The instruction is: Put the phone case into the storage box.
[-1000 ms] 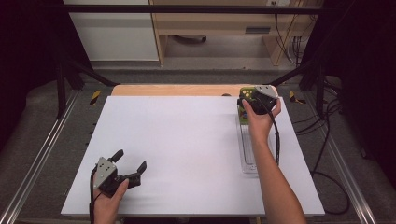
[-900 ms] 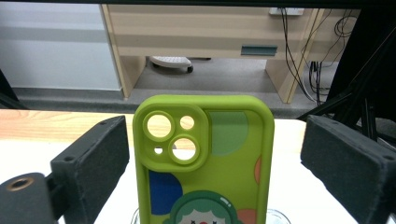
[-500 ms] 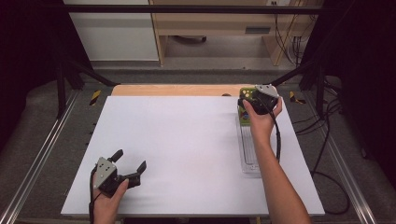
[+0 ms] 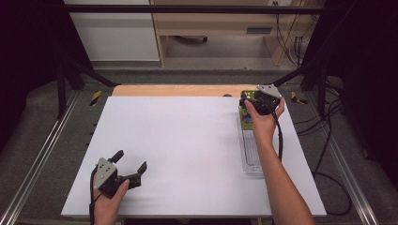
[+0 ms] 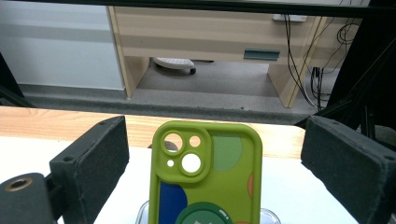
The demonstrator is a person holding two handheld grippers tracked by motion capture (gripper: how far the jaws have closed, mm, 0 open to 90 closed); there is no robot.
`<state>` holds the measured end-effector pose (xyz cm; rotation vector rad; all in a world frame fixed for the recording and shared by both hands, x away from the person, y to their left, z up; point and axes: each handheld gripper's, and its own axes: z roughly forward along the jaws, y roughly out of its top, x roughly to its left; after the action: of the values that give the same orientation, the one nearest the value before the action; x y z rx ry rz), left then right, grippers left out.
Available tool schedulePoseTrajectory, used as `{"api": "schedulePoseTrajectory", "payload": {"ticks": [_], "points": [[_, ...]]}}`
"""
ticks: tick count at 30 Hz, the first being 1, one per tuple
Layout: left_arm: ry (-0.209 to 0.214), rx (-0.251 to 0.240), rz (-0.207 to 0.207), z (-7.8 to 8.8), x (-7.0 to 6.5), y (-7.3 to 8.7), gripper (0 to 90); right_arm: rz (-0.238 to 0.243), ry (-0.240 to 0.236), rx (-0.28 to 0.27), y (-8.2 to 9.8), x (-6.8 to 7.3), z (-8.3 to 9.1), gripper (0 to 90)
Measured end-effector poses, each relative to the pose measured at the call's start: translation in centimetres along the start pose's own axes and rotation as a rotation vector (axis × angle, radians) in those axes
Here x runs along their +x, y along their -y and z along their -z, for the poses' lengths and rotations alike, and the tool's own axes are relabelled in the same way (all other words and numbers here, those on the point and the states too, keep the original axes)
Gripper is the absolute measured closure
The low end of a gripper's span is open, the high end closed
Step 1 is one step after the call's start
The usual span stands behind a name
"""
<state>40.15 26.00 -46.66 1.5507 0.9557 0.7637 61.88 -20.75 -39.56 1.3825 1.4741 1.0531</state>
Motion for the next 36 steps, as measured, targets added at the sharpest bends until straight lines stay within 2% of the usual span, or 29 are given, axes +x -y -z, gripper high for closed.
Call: {"api": "schedulePoseTrajectory", "payload": {"ticks": [14,19,25,31,36], "points": [[0.002,0.003,0.0,-0.04,-0.07,0.02,2.3,-0.021,-0.034,0.039,-0.13,-0.15,0.35,6.1],[0.004,0.005,-0.003,-0.07,-0.07,0.03,2.3,-0.054,-0.066,0.05,-0.18,-0.26,0.42,5.5],[0.002,0.003,0.002,-0.04,-0.05,0.03,2.3,-0.055,-0.083,0.055,-0.35,-0.32,0.67,5.4],[0.002,0.004,-0.002,-0.04,-0.05,0.03,2.2,-0.046,-0.058,0.074,-0.33,-0.64,0.73,5.5],[0.003,0.005,-0.003,-0.06,-0.03,0.04,2.3,-0.038,-0.072,0.086,-0.4,-0.68,0.96,5.8]]}}
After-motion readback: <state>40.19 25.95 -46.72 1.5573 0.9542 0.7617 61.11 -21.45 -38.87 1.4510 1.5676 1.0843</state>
